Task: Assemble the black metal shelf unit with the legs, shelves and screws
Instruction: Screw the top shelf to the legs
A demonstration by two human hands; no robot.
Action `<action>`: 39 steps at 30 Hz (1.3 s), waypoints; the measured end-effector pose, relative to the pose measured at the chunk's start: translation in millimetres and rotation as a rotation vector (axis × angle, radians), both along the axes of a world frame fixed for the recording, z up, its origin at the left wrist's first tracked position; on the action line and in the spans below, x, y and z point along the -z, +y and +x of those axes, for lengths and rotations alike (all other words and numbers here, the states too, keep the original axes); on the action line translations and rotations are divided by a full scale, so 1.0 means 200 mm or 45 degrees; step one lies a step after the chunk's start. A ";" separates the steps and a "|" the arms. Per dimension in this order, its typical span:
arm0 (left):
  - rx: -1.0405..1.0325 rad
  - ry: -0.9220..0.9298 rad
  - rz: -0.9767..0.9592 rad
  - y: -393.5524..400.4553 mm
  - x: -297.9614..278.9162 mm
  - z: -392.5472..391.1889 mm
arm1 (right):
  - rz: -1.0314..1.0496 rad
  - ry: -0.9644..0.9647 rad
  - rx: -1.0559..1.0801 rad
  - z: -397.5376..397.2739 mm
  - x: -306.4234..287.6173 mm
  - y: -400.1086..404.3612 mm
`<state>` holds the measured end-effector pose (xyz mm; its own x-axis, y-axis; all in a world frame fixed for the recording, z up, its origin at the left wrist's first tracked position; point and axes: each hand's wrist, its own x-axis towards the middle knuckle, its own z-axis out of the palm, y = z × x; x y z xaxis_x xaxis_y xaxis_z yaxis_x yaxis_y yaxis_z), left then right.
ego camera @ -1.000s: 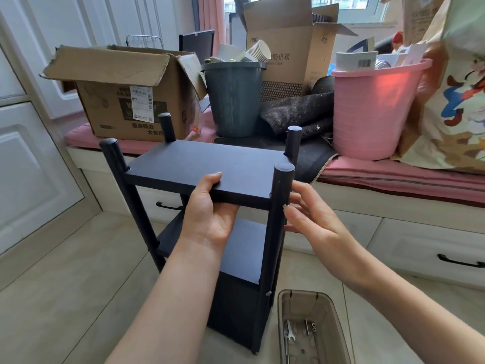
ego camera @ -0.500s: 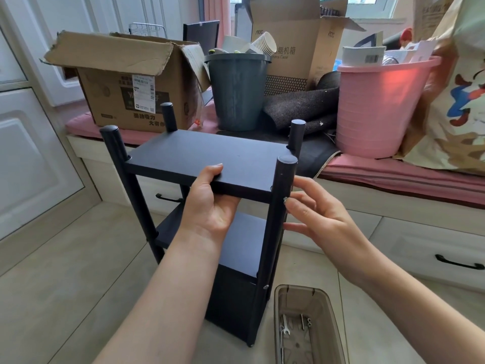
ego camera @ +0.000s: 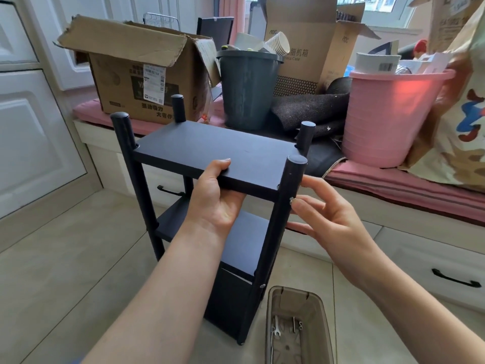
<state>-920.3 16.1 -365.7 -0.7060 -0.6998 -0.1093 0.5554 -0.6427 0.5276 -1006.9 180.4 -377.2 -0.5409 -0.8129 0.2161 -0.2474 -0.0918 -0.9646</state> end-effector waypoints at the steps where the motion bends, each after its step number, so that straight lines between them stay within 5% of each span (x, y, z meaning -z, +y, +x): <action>1: 0.004 0.002 0.006 0.00 0.00 0.00 | 0.001 0.016 -0.012 0.00 0.00 0.00; 39: -0.034 0.096 0.208 0.01 0.04 -0.04 | -0.007 0.124 -0.080 -0.04 -0.01 0.02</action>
